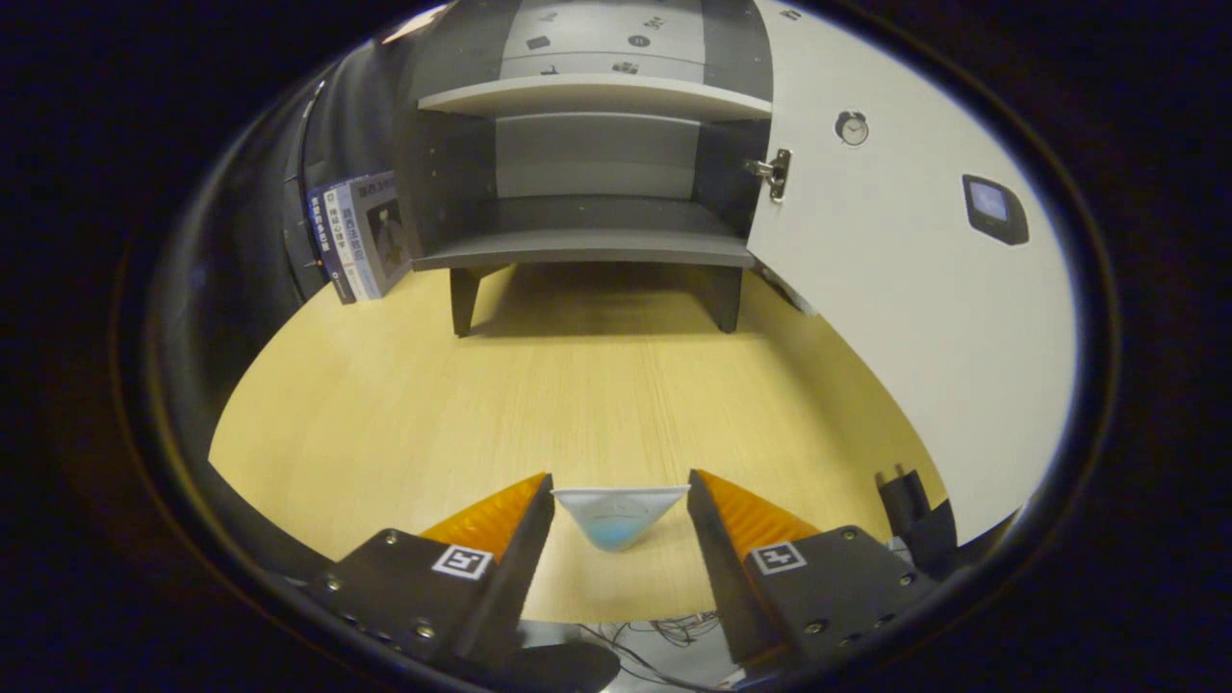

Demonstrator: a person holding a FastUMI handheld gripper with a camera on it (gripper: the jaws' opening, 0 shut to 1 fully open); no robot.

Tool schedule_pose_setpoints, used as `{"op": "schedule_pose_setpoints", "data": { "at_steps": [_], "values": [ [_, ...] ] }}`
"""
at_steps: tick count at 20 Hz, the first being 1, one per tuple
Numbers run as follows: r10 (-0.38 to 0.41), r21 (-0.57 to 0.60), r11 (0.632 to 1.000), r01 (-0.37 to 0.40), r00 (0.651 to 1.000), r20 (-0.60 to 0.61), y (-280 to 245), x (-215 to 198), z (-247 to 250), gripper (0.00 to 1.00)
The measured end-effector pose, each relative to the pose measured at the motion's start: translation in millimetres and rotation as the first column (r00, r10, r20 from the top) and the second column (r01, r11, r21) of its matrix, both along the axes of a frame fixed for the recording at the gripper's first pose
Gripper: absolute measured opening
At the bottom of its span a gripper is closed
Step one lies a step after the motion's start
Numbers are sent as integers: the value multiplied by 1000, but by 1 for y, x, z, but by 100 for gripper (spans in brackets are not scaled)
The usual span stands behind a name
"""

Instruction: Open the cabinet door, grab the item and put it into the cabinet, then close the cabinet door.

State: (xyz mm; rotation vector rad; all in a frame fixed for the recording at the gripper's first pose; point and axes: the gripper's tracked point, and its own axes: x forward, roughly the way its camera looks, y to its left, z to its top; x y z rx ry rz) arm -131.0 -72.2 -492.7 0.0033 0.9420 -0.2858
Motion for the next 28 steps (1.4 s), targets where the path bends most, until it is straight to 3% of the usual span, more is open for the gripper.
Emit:
{"op": "schedule_pose_setpoints", "data": {
  "at_steps": [2,5,6,11,19,28],
  "values": [
    [-8,2,1000,8,1000,-8,-1,1,0,57],
    [-1,-2,1000,1,1000,-25,-4,2,0,56],
    [5,-1,1000,-5,1000,-28,-2,4,0,50],
    [22,6,1000,-22,1000,23,-2,28,32,50],
    [63,12,998,-66,987,150,-11,122,121,50],
    [142,-1,989,-151,929,341,-8,231,234,50]
  ]
}}
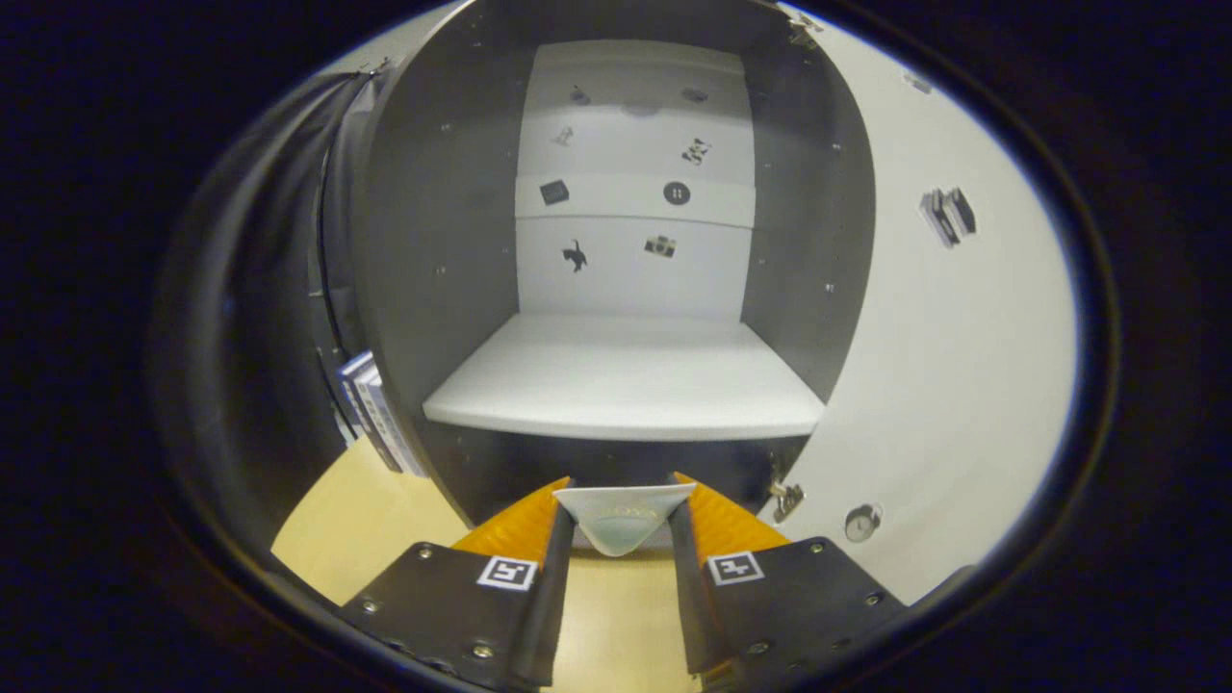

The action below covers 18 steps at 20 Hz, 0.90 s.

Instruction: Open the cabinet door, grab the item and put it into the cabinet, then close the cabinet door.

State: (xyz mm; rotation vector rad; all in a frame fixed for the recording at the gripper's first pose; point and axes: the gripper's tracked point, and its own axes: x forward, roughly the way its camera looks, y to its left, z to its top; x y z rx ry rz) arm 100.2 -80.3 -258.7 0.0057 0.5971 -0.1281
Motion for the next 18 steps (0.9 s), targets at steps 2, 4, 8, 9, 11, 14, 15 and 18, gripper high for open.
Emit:
{"op": "schedule_pose_setpoints", "data": {
  "at_steps": [2,4,8,9,11,14,15,18],
  "values": [
    [10,-9,1000,-9,999,36,-3,22,17,50],
    [14,3,1000,-15,997,70,-4,44,32,50],
    [20,13,1000,-22,992,124,-11,86,53,50],
    [25,12,1000,-27,991,133,-11,95,56,50],
    [37,7,999,-38,992,122,-14,110,52,50],
    [45,15,999,-47,994,95,-15,123,41,50],
    [44,22,999,-46,996,81,-16,129,35,49],
    [45,34,998,-48,997,64,-17,138,28,50]
  ]
}}
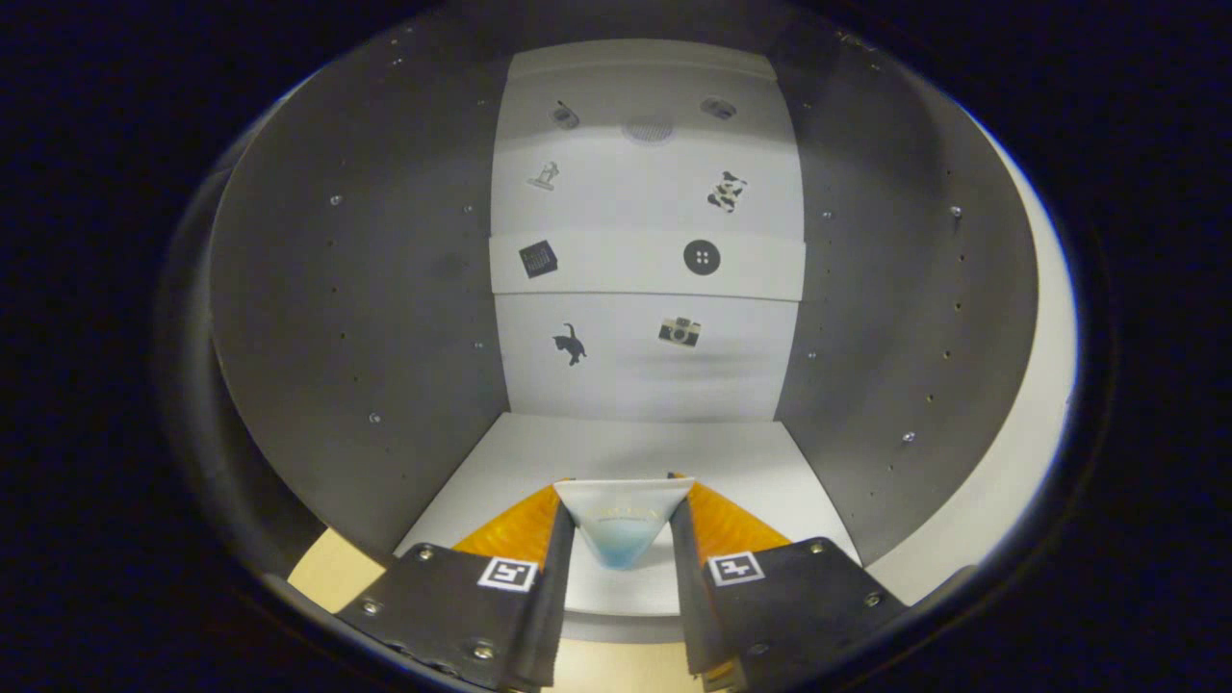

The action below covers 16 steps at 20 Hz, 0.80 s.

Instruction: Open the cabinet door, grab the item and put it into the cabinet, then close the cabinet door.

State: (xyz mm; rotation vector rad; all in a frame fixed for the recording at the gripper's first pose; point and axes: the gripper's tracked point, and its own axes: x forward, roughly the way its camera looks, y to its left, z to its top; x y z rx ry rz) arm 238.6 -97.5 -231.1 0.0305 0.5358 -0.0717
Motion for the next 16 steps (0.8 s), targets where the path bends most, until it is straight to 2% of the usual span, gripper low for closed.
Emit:
{"op": "schedule_pose_setpoints", "data": {
  "at_steps": [7,11,15,16],
  "values": [
    [-7,21,1000,8,1000,-15,1,22,-7,50],
    [-12,18,1000,12,1000,-22,3,25,-11,57],
    [-17,19,1000,16,1000,8,5,26,-3,59],
    [-23,23,999,23,1000,15,5,26,-1,66]
  ]
}}
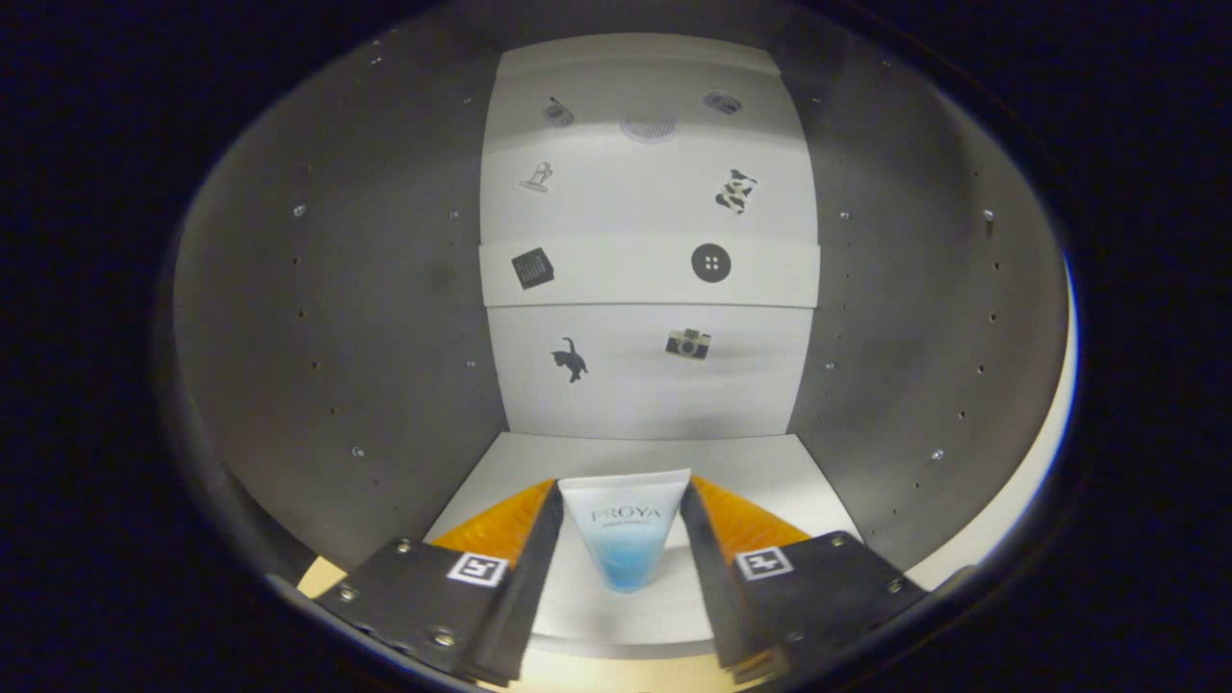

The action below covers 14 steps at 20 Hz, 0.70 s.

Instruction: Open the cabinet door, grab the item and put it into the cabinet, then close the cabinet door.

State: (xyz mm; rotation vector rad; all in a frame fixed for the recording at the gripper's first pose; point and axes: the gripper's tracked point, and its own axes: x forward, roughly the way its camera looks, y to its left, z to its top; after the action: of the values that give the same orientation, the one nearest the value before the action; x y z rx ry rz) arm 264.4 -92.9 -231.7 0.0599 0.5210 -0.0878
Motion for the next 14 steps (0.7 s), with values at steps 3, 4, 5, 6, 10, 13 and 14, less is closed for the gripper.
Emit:
{"op": "schedule_pose_setpoints", "data": {
  "at_steps": [3,4,5,6,10,13,14],
  "values": [
    [-13,9,1000,13,999,41,-6,-1,14,80],
    [-18,11,1000,17,998,60,-8,-3,21,81],
    [-23,15,1000,22,997,76,-9,-6,28,82],
    [-30,17,999,28,995,94,-11,-9,36,82],
    [-44,12,999,43,986,160,-16,-33,73,82],
    [-43,-17,999,47,977,207,-17,-63,107,82],
    [-41,-25,999,47,974,222,-16,-76,119,82]
  ]
}}
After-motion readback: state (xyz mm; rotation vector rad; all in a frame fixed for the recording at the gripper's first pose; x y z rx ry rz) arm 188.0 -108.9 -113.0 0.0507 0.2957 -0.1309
